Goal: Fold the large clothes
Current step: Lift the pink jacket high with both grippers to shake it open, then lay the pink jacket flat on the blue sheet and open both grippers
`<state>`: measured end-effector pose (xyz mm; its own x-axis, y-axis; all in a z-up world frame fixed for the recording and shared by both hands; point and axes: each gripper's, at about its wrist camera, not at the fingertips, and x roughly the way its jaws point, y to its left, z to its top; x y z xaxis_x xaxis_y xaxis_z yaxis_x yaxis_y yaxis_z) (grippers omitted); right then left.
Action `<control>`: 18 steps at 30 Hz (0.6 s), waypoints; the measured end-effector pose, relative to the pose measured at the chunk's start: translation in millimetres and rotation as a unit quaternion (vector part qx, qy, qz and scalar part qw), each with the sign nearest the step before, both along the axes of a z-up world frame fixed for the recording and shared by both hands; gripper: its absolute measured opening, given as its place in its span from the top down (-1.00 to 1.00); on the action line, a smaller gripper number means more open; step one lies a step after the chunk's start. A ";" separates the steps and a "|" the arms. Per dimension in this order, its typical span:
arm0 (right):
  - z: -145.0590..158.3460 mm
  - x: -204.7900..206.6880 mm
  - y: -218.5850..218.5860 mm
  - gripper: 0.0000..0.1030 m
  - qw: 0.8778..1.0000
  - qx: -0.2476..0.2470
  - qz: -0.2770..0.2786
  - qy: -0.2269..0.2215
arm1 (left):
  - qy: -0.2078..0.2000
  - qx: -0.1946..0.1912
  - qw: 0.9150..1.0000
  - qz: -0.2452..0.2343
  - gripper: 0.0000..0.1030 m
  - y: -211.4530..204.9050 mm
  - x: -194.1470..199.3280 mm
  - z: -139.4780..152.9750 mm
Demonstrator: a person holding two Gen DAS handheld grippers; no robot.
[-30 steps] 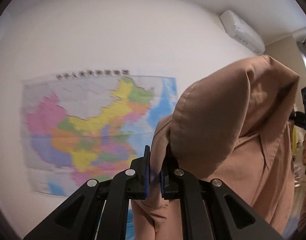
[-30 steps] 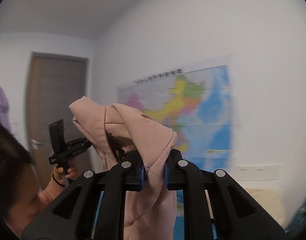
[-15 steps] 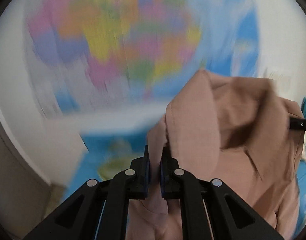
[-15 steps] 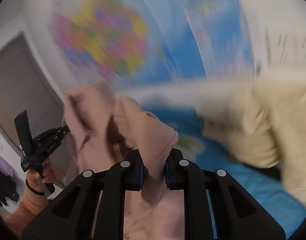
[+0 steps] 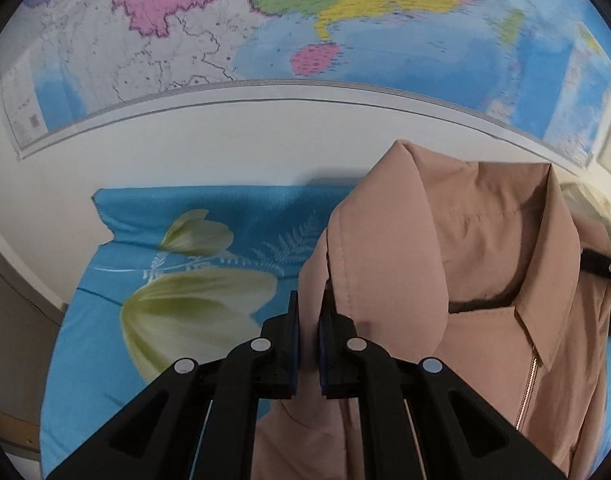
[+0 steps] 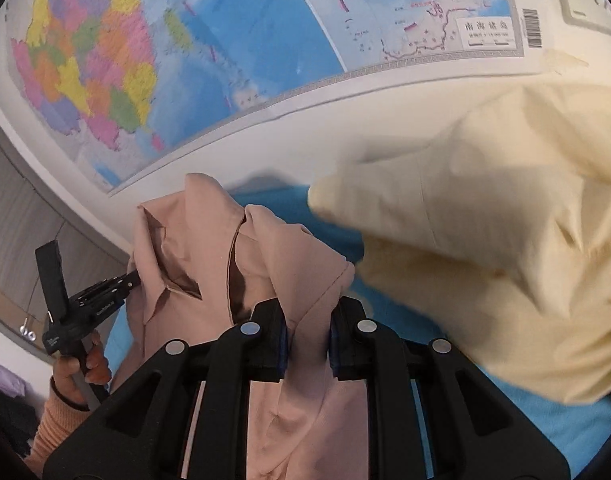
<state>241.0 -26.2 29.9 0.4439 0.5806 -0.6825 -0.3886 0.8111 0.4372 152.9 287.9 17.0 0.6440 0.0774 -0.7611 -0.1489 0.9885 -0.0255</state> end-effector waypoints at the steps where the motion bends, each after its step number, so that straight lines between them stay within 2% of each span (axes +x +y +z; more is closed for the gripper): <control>1: -3.2 3.9 4.5 0.71 1.000 -0.011 -0.001 0.000 | 0.007 0.000 1.000 0.005 0.86 2.9 10.3 -5.6; 3: -18.4 13.0 16.0 0.68 0.999 -0.038 -0.001 0.014 | 0.024 0.004 1.000 0.010 0.75 3.2 20.0 -18.2; 4: -23.2 13.2 16.8 0.59 0.999 -0.044 -0.002 0.017 | 0.035 0.006 0.999 0.017 0.65 4.3 23.9 -26.5; 5: -29.1 15.1 19.7 0.37 0.998 -0.057 -0.005 0.021 | 0.041 0.007 0.999 0.022 0.60 5.2 25.6 -31.6; 6: -32.6 15.2 17.0 0.23 0.998 -0.063 -0.015 0.022 | 0.050 0.006 0.998 0.027 0.34 7.4 26.3 -37.7; 7: -33.0 14.1 14.9 -0.16 0.998 -0.061 -0.020 0.022 | 0.055 0.001 0.998 0.031 0.06 11.0 24.5 -41.4; 9: -24.5 4.9 5.2 -0.39 0.999 -0.043 -0.013 0.012 | 0.046 -0.006 0.999 0.027 -0.09 17.6 16.0 -41.5; 10: -16.0 -5.6 -2.6 -0.59 0.999 -0.040 -0.005 0.000 | 0.042 -0.016 0.999 0.018 -0.23 21.0 7.1 -37.1; 12: -2.6 -28.0 -17.3 -0.67 0.999 -0.045 0.012 -0.021 | 0.020 -0.038 0.999 0.000 -0.30 26.9 -13.2 -24.8; 14: 5.7 -60.0 -33.4 -0.86 0.997 -0.055 0.037 -0.036 | -0.006 -0.038 0.999 -0.013 -0.41 31.1 -37.1 -9.7; 18: -8.1 -131.8 -64.8 -0.87 0.994 -0.081 0.064 -0.026 | -0.047 -0.038 0.998 -0.035 -0.46 38.5 -91.4 12.2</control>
<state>109.1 -91.0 21.8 0.4104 0.5190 -0.7498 -0.5112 0.8118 0.2822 61.5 326.4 29.2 0.7149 -0.0264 -0.6988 -0.0722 0.9912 -0.1113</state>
